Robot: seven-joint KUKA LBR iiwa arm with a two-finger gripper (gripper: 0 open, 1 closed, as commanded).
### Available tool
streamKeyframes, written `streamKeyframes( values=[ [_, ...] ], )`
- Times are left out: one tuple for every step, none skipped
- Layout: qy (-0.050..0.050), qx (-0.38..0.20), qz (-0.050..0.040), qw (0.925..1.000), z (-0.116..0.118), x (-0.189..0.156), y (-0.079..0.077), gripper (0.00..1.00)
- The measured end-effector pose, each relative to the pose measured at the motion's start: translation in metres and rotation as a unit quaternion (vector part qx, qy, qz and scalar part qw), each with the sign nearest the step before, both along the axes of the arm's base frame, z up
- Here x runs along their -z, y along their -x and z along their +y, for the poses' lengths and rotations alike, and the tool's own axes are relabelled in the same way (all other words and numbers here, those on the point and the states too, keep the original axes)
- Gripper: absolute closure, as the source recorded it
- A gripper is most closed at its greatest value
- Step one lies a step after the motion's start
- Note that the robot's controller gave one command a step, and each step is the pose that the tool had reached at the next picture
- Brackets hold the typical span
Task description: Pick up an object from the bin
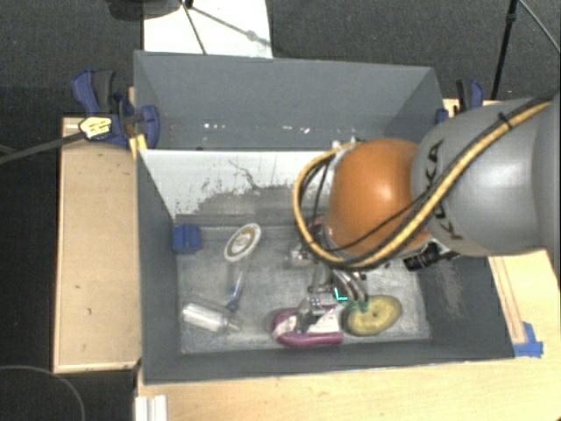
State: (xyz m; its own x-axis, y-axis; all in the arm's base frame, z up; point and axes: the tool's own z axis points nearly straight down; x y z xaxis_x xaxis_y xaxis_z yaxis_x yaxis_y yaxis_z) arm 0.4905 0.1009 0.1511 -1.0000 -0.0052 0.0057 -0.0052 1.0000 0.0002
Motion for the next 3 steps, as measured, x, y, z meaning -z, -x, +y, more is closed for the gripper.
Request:
streamKeyframes(
  values=[
    [-0.002, -0.11, -0.0084, 0.9939, -0.0251, 0.0561, 0.0027, 0.0],
    [-0.002, -0.152, -0.0086, 0.9883, -0.0219, 0.0627, 0.0043, 0.0],
    [-0.001, -0.15, -0.0007, 0.9887, -0.0227, 0.0639, 0.0077, 1.0]
  ],
)
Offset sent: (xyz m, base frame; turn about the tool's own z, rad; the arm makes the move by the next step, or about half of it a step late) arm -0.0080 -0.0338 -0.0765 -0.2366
